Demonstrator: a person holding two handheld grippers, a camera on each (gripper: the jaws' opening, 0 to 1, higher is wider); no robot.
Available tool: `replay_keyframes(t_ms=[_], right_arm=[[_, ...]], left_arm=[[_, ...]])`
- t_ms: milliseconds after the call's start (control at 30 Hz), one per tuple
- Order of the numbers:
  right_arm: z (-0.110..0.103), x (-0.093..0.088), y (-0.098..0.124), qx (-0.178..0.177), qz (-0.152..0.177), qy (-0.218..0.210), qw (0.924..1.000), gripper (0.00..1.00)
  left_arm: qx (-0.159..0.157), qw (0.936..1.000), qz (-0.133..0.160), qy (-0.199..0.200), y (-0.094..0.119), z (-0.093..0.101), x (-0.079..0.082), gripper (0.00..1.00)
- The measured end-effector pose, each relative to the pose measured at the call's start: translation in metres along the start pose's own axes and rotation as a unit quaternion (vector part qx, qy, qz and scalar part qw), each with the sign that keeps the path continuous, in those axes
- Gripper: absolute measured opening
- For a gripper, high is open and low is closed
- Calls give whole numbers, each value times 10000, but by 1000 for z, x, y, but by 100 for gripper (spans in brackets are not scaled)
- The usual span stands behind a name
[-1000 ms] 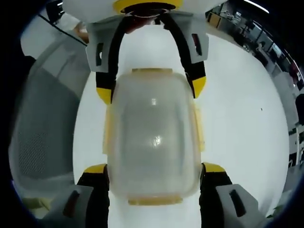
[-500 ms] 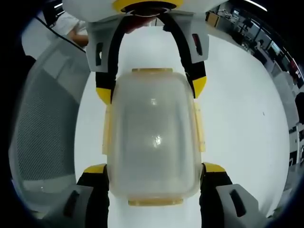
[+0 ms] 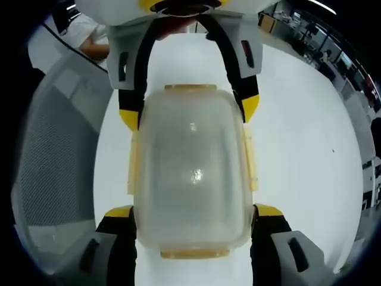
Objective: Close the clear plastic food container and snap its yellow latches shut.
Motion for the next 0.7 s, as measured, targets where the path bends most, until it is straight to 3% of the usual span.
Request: replay_keyframes(t_ms=[700], right_arm=[[2,31,-11,28,-88,42,9999,80]], left_arm=[[14,10000,38,76,11,-2,-31,81]])
Point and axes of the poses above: the point that each gripper's makers call its tool centre point, and the gripper's own axes: y roughly backward along the fingers, z roughly to its right, x roughly out of its top, the point moved 1 cm from there along y, roughly backward along the fingers, and after that the axes turned 8 degrees about y, right-handed, at the moved point
